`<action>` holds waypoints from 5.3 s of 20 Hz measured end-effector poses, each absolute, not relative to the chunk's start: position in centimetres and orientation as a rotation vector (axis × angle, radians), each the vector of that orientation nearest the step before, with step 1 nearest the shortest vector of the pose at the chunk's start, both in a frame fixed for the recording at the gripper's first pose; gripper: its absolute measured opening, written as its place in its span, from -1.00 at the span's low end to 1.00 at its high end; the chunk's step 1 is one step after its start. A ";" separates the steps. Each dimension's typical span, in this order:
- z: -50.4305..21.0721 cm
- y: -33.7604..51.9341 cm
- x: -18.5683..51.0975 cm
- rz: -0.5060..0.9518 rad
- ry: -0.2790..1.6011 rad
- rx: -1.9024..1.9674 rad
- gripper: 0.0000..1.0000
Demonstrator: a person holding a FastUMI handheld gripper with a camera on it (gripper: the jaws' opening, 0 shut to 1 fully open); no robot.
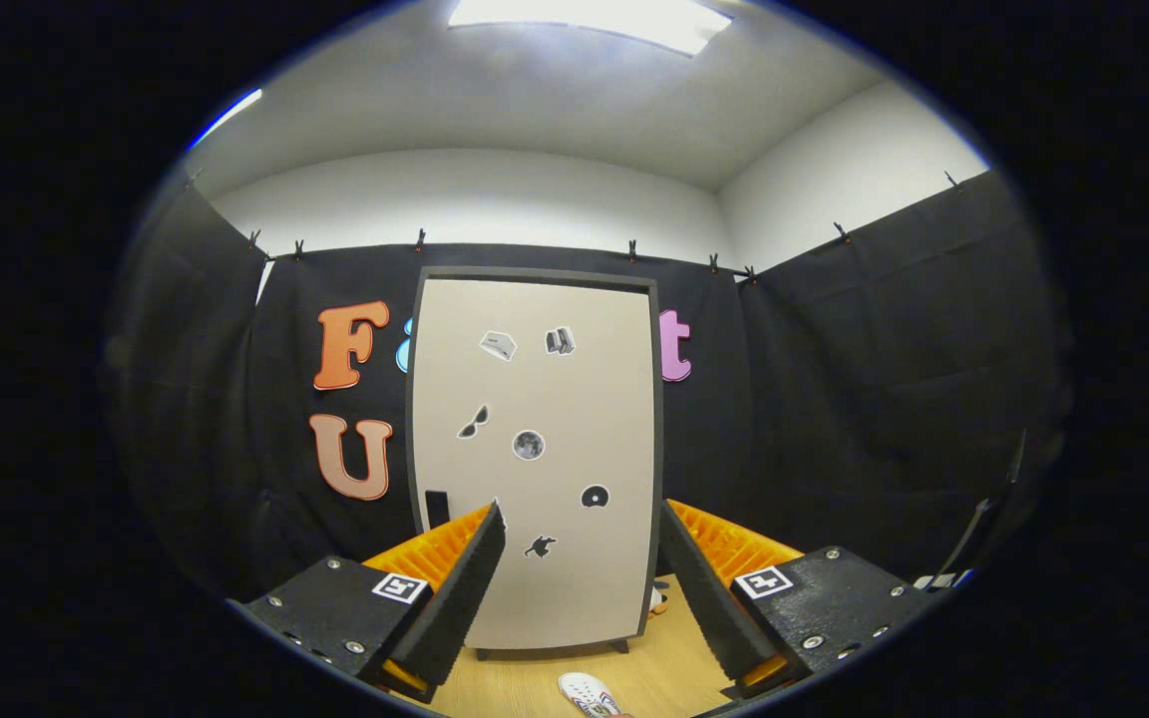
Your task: Open the shoe cabinet door, grab the shoes and put them into the shoe cabinet, then close the shoe cabinet door.
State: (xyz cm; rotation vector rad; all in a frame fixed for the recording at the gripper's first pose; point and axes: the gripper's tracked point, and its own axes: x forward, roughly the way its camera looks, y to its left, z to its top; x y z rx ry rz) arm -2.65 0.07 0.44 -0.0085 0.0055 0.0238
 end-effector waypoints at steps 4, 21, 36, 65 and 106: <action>-0.7 0.2 -2.6 0.030 0.026 -0.021 0.93; -12.1 8.2 1.0 0.162 0.181 -0.018 0.93; -15.5 21.7 17.0 0.189 0.205 -0.086 0.63; -14.9 9.6 3.6 0.210 0.289 -0.034 -0.66; -20.5 -14.4 -8.1 -0.271 0.330 -0.004 -0.27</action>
